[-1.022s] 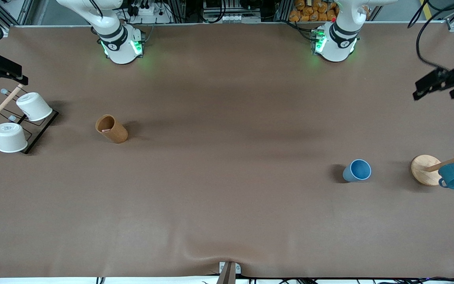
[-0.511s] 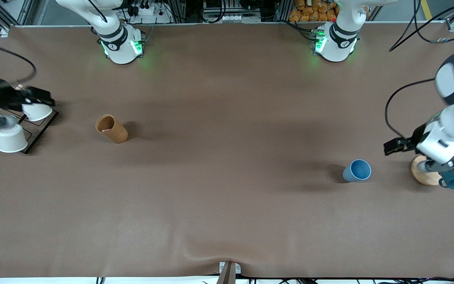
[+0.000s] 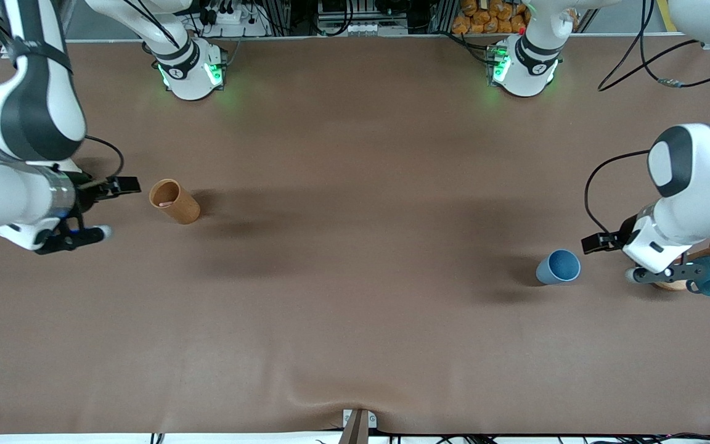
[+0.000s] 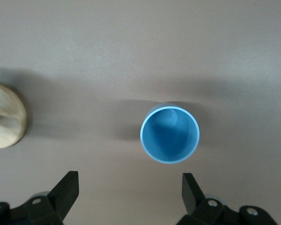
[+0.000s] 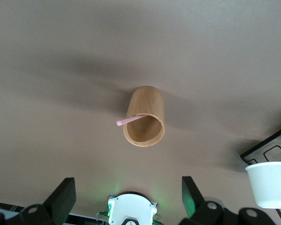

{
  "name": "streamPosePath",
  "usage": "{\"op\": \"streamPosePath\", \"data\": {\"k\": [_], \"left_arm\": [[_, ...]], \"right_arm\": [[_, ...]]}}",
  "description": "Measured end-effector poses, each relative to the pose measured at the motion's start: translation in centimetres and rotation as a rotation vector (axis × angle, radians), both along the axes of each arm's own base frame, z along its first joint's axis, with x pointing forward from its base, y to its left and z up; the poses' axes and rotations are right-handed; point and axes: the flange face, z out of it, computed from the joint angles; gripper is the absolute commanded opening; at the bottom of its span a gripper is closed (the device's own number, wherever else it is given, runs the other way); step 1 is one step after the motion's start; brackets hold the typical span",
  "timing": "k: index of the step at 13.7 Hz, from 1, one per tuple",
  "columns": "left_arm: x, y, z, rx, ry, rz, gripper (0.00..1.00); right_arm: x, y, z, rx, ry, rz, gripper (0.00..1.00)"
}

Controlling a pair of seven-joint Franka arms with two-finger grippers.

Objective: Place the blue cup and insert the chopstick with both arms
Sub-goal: 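Grasp the blue cup with the left gripper while the right gripper grasps chopstick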

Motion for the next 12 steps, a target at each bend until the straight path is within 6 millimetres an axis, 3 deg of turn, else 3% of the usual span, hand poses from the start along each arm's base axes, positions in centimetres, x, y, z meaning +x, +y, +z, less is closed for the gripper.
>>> {"op": "streamPosePath", "data": {"k": [4, 7, 9, 12], "left_arm": [[0.1, -0.2, -4.5, -0.001, -0.06, -0.006, 0.7], [-0.2, -0.4, -6.8, -0.002, -0.059, -0.011, 0.53], [-0.2, -0.5, -7.7, -0.002, -0.053, -0.012, 0.35], [-0.2, -0.8, -9.2, -0.002, -0.043, -0.017, 0.0]], "right_arm": [[-0.3, 2.0, -3.4, -0.005, 0.053, 0.033, 1.0], [-0.8, 3.2, -5.5, -0.008, 0.074, 0.053, 1.0], [-0.5, 3.4, -7.1, -0.011, 0.076, 0.056, 1.0], [0.0, 3.2, -9.8, -0.029, 0.094, 0.027, 1.0]]}}
